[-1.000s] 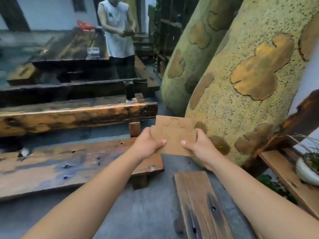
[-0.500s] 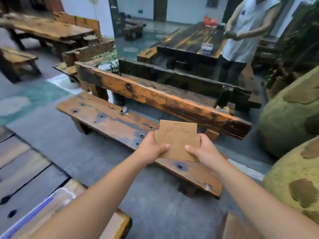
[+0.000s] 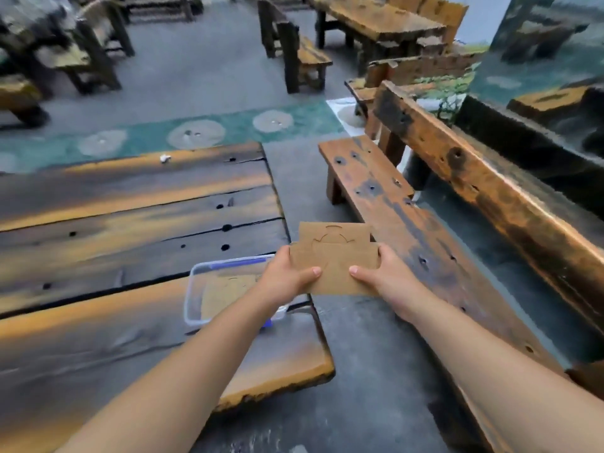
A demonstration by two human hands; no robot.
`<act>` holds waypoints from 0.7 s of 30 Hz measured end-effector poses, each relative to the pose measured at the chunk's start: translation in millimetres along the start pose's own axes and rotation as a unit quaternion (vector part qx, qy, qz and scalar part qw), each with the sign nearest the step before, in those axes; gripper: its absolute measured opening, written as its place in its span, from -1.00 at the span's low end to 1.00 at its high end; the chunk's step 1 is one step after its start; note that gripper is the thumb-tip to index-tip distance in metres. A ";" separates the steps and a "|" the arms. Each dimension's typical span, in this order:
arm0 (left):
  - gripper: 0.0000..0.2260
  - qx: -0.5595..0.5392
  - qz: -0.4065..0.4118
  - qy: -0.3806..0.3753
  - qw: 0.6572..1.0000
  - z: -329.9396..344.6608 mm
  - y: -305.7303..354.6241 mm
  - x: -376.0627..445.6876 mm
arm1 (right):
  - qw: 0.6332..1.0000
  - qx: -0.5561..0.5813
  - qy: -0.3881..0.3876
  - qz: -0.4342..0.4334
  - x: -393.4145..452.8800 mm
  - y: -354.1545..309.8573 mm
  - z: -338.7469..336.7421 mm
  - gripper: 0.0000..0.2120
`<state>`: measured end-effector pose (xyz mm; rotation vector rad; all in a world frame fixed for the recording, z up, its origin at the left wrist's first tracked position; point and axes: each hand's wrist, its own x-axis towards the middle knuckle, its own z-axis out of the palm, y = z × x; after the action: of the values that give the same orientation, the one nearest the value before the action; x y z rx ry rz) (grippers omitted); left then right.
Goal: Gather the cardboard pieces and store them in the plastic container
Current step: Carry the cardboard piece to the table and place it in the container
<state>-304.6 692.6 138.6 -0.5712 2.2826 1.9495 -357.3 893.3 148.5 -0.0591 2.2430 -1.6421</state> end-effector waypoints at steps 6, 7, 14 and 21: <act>-0.63 -0.015 -0.048 0.099 0.994 -74.3 -38.8 -20.1 | 0.995 -0.024 -0.092 0.002 19.9 -9.5 88.0 -0.62; -0.65 -0.014 -0.057 0.107 0.993 -84.8 -44.0 -21.3 | 0.995 -0.028 -0.101 0.004 22.4 -10.3 101.7 -0.62; -0.72 0.011 -0.091 0.101 0.991 -141.0 -87.2 -7.3 | 0.990 -0.051 -0.121 0.048 39.8 5.0 177.1 -0.61; -0.49 0.109 -0.160 0.109 0.975 -173.2 -132.9 26.2 | 0.981 -0.126 -0.107 0.098 62.5 21.7 229.4 -0.55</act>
<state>-254.4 503.6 38.2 -1.0956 2.3050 1.5301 -340.9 675.5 52.3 -0.0718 2.1990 -1.1852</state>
